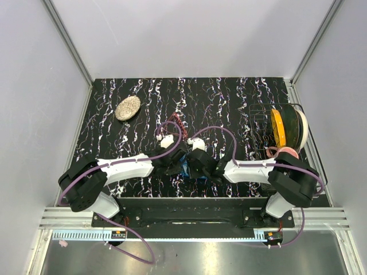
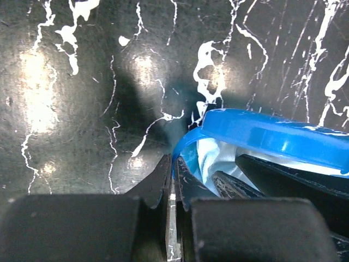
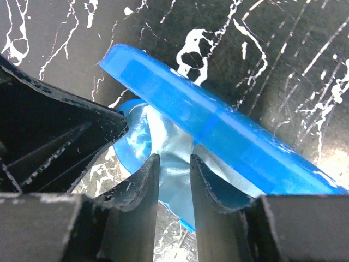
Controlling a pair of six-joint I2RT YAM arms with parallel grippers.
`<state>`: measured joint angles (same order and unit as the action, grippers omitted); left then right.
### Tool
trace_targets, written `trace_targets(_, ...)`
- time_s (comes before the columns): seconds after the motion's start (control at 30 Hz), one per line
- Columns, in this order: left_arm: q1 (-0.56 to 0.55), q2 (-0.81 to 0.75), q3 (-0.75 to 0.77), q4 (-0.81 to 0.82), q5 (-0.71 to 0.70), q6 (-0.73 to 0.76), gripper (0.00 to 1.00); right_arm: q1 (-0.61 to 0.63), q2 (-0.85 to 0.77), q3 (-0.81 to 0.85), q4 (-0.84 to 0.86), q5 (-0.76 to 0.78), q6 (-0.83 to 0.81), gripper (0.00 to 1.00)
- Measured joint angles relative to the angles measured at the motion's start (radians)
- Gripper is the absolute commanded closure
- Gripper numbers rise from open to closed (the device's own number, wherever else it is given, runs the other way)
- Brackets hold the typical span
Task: Organize the sunglasses
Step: Place the glasses cleaning cloth in the sunglasses case.
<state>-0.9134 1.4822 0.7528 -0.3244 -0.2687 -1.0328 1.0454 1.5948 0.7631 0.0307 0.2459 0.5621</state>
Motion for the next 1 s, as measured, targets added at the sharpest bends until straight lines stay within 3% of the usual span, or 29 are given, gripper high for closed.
trace_targets(0.43,-0.004,0.000,0.011,0.004,0.003,-0.014,0.96,0.000,-0.113,-0.076,0.029,0.031,0.041,0.56)
trace_targets(0.77,-0.004,0.000,0.011,0.003,0.003,-0.013,0.96,0.000,-0.271,-0.119,-0.016,0.095,0.075,0.72)
trace_targets(1.0,-0.004,0.011,0.024,0.002,0.003,-0.013,0.96,0.001,-0.299,-0.162,-0.082,0.104,0.082,0.77)
